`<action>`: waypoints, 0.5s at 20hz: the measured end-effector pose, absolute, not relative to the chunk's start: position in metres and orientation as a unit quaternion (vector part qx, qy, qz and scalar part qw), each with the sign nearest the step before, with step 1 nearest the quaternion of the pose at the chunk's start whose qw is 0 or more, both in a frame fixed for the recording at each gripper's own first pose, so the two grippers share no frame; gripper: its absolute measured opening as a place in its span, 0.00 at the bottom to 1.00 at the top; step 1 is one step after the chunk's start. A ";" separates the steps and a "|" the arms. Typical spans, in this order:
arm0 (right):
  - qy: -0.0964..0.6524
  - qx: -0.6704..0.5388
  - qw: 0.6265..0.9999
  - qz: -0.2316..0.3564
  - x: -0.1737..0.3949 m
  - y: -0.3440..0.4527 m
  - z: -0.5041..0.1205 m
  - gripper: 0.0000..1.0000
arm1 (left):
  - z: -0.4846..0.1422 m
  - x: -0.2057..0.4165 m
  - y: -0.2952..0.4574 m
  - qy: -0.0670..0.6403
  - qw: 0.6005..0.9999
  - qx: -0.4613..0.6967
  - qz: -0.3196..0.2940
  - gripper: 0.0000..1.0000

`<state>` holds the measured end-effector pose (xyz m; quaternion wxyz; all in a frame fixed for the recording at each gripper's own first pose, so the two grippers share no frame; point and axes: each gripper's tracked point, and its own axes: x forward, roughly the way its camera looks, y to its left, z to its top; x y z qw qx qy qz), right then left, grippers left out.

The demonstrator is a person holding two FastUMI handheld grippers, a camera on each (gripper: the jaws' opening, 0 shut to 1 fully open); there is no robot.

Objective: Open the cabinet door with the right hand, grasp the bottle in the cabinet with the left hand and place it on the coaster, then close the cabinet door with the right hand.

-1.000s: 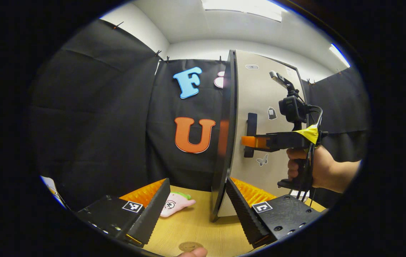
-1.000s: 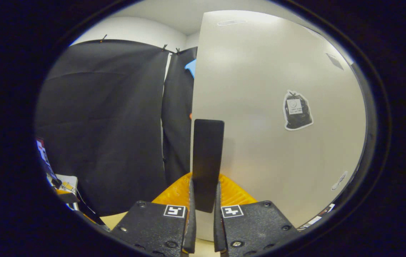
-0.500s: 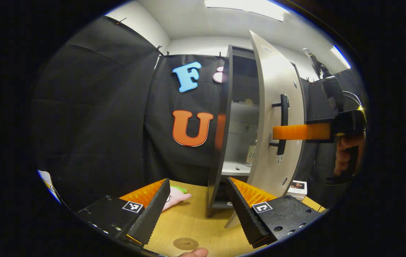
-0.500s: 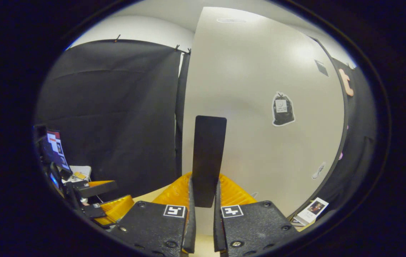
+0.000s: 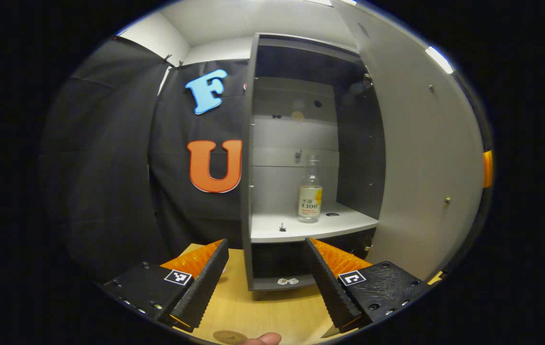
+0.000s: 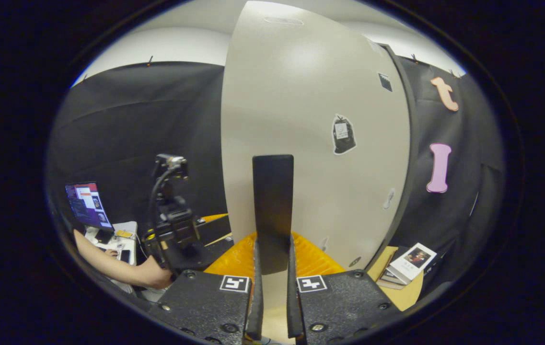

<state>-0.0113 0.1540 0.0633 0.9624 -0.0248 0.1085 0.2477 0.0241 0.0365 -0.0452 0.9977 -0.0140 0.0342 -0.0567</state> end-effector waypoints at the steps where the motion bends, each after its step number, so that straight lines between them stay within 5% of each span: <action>1: 0.112 -0.018 0.963 0.245 -0.014 0.149 0.064 0.23 | -0.043 0.035 0.022 0.033 0.997 -0.009 -0.068 0.95; 10: 0.111 0.044 0.977 0.176 -0.034 0.111 0.060 0.23 | 0.007 0.132 -0.075 -0.018 0.992 0.016 -0.124 0.96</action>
